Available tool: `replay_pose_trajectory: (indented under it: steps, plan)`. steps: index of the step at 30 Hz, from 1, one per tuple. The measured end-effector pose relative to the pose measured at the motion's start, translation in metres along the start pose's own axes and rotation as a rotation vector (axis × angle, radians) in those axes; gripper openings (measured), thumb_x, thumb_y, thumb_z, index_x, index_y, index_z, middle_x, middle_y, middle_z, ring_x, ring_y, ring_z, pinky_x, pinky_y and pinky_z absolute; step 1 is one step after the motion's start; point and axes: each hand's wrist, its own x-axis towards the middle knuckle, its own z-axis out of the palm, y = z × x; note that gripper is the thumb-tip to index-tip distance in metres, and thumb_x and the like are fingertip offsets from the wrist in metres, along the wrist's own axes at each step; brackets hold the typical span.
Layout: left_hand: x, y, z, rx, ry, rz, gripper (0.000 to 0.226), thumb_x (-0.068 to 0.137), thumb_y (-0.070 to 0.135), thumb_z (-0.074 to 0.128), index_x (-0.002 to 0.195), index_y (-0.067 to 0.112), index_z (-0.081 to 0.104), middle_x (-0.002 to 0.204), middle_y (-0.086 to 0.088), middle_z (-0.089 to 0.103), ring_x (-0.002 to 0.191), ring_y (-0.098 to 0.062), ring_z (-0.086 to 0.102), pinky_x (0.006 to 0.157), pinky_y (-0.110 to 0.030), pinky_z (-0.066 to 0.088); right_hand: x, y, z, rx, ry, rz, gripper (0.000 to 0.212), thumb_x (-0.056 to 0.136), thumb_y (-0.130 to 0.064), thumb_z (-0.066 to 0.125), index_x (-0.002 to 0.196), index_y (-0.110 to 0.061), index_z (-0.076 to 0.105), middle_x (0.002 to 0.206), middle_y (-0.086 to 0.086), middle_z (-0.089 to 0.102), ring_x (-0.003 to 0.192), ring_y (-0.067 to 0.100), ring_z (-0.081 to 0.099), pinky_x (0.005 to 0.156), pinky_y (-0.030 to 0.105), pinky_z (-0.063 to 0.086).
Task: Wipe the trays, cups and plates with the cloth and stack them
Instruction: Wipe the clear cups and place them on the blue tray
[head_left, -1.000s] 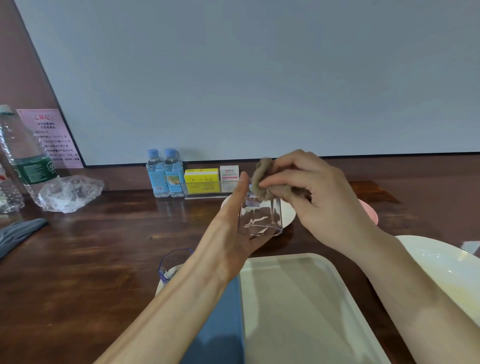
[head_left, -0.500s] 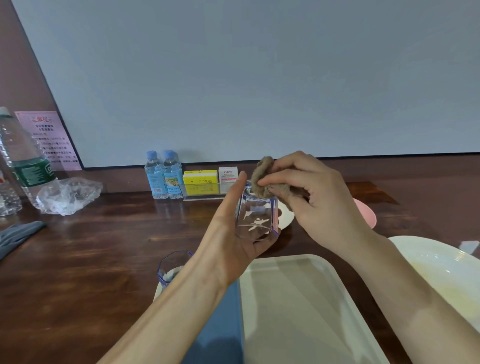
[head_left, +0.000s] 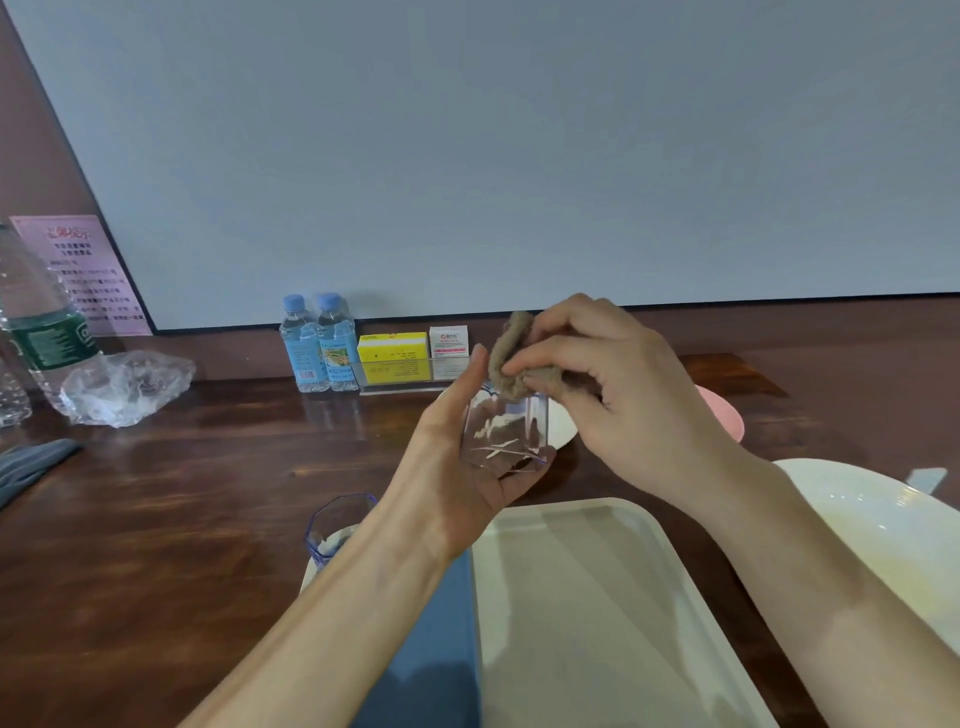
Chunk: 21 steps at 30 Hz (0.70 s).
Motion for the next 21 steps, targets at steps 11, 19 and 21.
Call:
replay_pose_trajectory:
  steps: [11, 19, 21]
  plan:
    - [0.004, -0.001, -0.003, -0.006, 0.016, 0.006, 0.053, 0.09, 0.061, 0.073, 0.111, 0.012, 0.076, 0.107, -0.011, 0.073, 0.091, -0.028, 0.069, 0.089, -0.039, 0.056, 0.001, 0.006, 0.002, 0.058, 0.025, 0.069, 0.02, 0.097, -0.009, 0.073, 0.11, -0.021, 0.081, 0.115, -0.007, 0.064, 0.108, 0.015, 0.063, 0.089, 0.039, 0.055]
    - [0.003, 0.003, -0.007, -0.104, -0.034, -0.012, 0.055, 0.101, 0.062, 0.056, 0.094, 0.016, 0.085, 0.106, -0.007, 0.076, 0.089, -0.02, 0.074, 0.087, -0.032, 0.053, 0.001, -0.012, -0.016, 0.251, -0.232, 0.048, 0.016, 0.093, -0.01, 0.078, 0.101, -0.024, 0.083, 0.111, -0.008, 0.063, 0.108, 0.014, 0.064, 0.087, 0.017, 0.049]
    - [0.002, 0.001, -0.004, -0.079, -0.022, -0.036, 0.052, 0.099, 0.062, 0.061, 0.098, 0.016, 0.085, 0.106, -0.008, 0.075, 0.09, -0.022, 0.073, 0.097, -0.034, 0.05, 0.002, -0.004, -0.013, 0.191, -0.096, 0.069, 0.018, 0.095, -0.011, 0.076, 0.104, -0.025, 0.082, 0.111, -0.009, 0.063, 0.108, 0.012, 0.064, 0.087, 0.019, 0.051]
